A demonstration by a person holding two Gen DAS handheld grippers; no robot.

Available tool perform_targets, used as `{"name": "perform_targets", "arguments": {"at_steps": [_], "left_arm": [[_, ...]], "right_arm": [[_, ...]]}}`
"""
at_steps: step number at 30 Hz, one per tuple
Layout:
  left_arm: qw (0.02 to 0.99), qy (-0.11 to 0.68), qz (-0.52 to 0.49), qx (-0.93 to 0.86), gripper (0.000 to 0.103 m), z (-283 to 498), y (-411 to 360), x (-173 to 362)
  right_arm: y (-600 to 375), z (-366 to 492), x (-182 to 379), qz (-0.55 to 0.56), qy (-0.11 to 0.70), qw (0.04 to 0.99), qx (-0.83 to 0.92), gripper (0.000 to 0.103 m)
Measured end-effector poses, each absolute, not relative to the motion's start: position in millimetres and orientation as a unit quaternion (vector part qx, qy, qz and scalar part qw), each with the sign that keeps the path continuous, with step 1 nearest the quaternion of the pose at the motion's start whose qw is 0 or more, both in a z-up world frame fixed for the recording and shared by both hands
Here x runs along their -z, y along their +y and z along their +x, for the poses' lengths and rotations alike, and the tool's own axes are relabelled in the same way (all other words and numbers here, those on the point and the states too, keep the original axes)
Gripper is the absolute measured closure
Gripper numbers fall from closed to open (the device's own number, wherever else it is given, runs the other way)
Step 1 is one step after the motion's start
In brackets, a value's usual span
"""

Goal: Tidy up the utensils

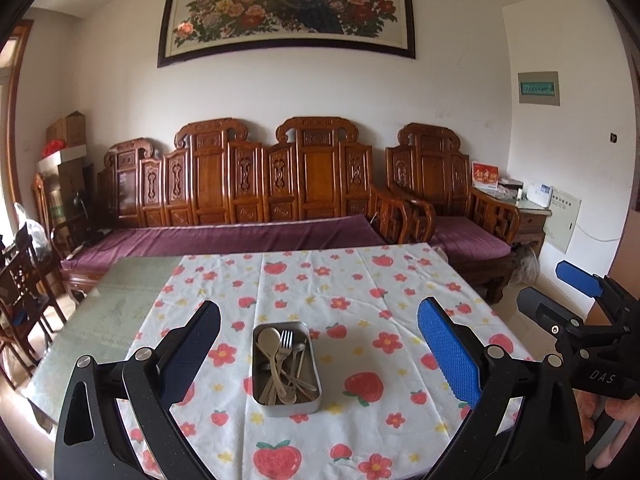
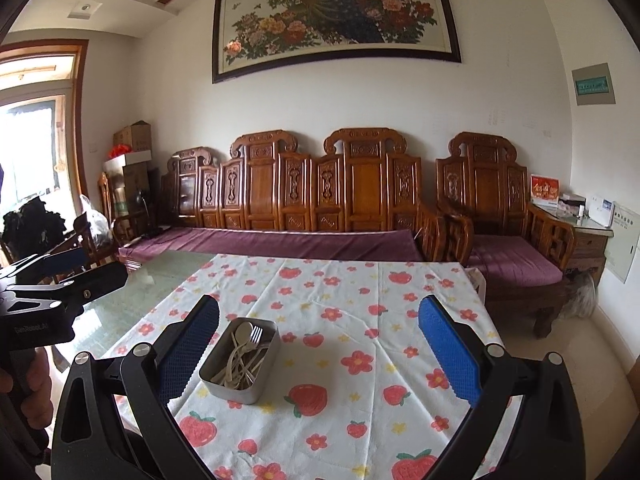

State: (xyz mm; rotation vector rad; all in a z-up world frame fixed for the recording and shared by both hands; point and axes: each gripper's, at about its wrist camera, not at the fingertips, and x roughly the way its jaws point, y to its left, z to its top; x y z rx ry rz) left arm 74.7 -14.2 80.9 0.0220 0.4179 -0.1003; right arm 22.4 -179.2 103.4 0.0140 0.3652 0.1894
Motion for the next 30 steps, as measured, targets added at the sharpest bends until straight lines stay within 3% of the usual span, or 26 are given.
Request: {"name": "perform_targets", "arguments": {"at_steps": [30], "left_arm": [[0.980, 0.195, 0.007, 0.044, 0.008, 59, -12, -82]], "right_arm": [[-182, 12, -116, 0.012, 0.166, 0.982, -0.092, 0.003]]}}
